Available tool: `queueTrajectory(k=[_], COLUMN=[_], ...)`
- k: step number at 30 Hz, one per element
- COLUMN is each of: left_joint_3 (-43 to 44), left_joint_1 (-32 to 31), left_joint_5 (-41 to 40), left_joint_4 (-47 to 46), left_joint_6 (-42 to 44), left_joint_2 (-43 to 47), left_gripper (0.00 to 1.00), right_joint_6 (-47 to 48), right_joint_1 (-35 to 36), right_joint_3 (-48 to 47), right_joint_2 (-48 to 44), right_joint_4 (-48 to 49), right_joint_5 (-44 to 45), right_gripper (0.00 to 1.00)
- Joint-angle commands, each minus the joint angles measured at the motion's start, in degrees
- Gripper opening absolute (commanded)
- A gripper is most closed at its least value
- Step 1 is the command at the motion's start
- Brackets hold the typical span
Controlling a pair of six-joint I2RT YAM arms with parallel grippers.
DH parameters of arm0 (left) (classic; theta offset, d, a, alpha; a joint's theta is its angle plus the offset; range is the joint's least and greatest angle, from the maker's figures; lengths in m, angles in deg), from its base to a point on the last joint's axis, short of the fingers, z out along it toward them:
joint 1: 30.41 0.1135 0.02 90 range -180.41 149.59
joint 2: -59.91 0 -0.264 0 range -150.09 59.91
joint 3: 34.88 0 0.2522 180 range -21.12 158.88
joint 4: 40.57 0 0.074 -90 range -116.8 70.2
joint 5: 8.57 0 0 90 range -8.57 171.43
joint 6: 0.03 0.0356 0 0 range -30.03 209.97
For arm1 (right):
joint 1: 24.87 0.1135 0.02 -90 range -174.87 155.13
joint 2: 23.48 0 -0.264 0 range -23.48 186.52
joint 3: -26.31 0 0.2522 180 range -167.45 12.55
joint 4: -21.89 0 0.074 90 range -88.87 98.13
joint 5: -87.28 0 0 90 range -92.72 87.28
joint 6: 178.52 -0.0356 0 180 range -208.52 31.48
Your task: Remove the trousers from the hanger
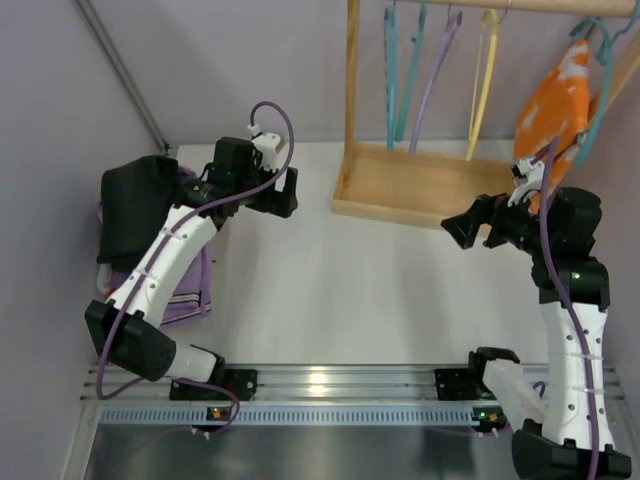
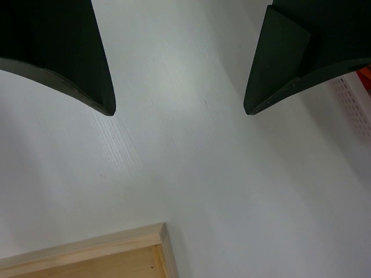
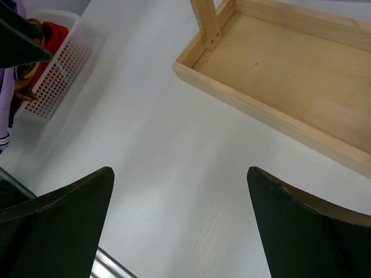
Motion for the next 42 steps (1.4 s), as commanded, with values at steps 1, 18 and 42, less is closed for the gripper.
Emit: queueTrajectory(k=[1,18,42], left_joint_3=[1.5,1.7,1.4], left_joint_1=[0.3,9.7,13.9], left_joint_5=[0.9,11.3,16.2], left_joint_4=[-1.0,-1.0,-1.1], left_joint_6=[-0.1,-2.6,-5.9], left_joint_2=[2.2,10.1,18.6], left_gripper=[0.98,0.98,0.98], right_joint_6=[1.2,5.6,-0.6], right_joint_1=[1.1,1.1,-11.0], right_joint_3=[-0.7,-11.5,-65.4], right_joint_2=[-1.7,-6.5,31.1], right_joint_4=[0.4,-9.8,-14.5], right_joint_5=[0.5,6.7,26.0], right_gripper=[0.99,1.0,0.91])
